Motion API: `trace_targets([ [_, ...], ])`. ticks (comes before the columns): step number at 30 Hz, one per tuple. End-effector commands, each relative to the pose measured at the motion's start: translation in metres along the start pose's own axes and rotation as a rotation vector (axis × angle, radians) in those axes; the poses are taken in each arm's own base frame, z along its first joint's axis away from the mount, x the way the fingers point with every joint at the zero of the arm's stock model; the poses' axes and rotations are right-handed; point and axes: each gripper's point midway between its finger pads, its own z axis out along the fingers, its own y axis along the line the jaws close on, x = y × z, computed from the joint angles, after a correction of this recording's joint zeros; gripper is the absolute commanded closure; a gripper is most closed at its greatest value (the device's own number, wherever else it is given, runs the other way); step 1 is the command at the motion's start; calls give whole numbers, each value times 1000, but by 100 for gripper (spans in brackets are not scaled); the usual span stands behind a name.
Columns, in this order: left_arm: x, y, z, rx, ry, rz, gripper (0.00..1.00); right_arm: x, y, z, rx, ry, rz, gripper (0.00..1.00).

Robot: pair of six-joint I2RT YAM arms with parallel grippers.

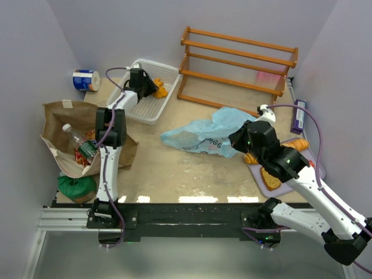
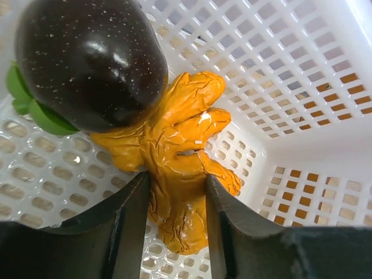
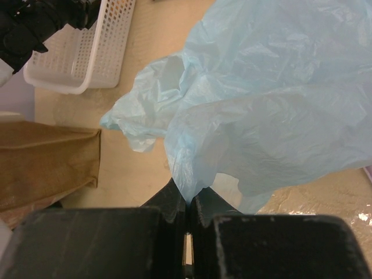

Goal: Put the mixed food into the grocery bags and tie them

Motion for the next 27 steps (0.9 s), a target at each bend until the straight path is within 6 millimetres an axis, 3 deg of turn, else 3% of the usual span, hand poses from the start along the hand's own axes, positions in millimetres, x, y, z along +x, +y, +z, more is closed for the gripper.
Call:
trace_targets([
  [1,27,0,14,54,51,-19,72,-6,8,-1,-34,-25,35,100],
  [8,20,-4,-5,73,14,9,100,-5,9,-1,-47,-28,44,100],
  [11,17,-8,-18,104,1,23,100,-3,10,0,-50,-22,45,100],
  [18,-7,-45,-65,279,-121,62,100,0,12,3,-63,-13,46,100],
  [20,-12,-55,-84,326,-146,71,100,0,12,4,-62,-14,46,100],
  [27,-57,-107,-157,507,-303,139,100,-12,13,-3,-57,-47,39,100],
])
